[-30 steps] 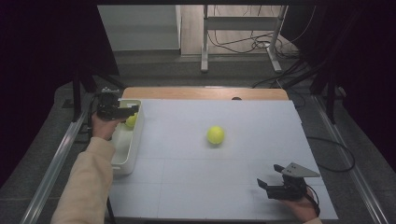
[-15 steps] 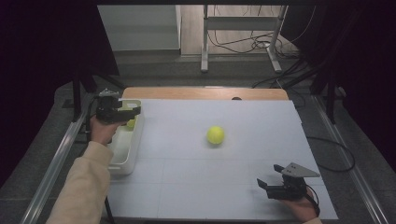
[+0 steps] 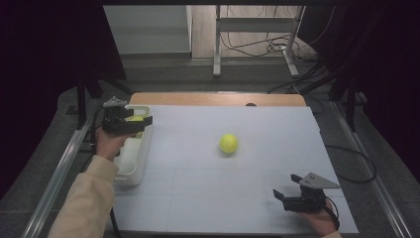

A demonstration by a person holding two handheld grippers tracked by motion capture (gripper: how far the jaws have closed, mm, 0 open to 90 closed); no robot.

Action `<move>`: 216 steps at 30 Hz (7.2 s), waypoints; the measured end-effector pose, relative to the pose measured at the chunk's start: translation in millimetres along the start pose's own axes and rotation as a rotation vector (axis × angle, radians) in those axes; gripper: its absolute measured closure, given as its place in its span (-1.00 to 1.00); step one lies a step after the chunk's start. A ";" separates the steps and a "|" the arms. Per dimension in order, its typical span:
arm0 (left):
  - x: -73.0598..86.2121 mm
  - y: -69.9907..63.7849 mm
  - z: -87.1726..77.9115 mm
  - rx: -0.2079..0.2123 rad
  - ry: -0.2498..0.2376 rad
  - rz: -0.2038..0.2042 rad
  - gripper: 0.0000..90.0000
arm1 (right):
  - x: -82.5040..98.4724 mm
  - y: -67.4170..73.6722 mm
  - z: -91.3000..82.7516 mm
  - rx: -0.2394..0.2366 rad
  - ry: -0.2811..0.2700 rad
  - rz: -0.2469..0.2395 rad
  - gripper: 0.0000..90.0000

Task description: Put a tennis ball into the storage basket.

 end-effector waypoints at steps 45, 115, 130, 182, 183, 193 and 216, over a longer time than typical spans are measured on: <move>9.3 -87.0 24.9 0.211 -0.002 0.103 -0.68 | -0.7 -2.7 1.4 -0.008 -0.005 0.009 -0.75; 25.2 -172.7 124.5 0.273 0.198 0.241 -0.70 | 3.6 -3.8 -1.2 0.013 0.008 0.027 -0.75; 32.3 -171.0 146.0 0.257 0.240 0.224 -0.71 | 2.5 -4.2 0.6 0.007 0.007 0.022 -0.75; 59.2 -184.4 204.7 0.230 0.377 0.234 -0.79 | 3.4 -3.3 1.9 -0.005 0.013 0.021 -0.75; 59.2 -184.4 204.7 0.230 0.377 0.234 -0.79 | 3.4 -3.3 1.9 -0.005 0.013 0.021 -0.75; 63.9 -185.7 210.8 0.229 0.398 0.248 -0.65 | 3.3 -3.3 1.7 -0.006 0.012 0.020 -0.75; 52.9 -192.4 189.6 0.245 0.348 0.293 -0.42 | 3.1 -3.3 1.4 -0.003 0.011 0.021 -0.75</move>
Point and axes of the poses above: each handheld gripper's, and its own axes: z roughly forward along the jaws, x roughly out of its underside, y roughly to its left, the point moved 5 cm from there along z, roughly forward along the jaws, and after that the axes turned 11 degrees about -z, right-handed, at the moved point
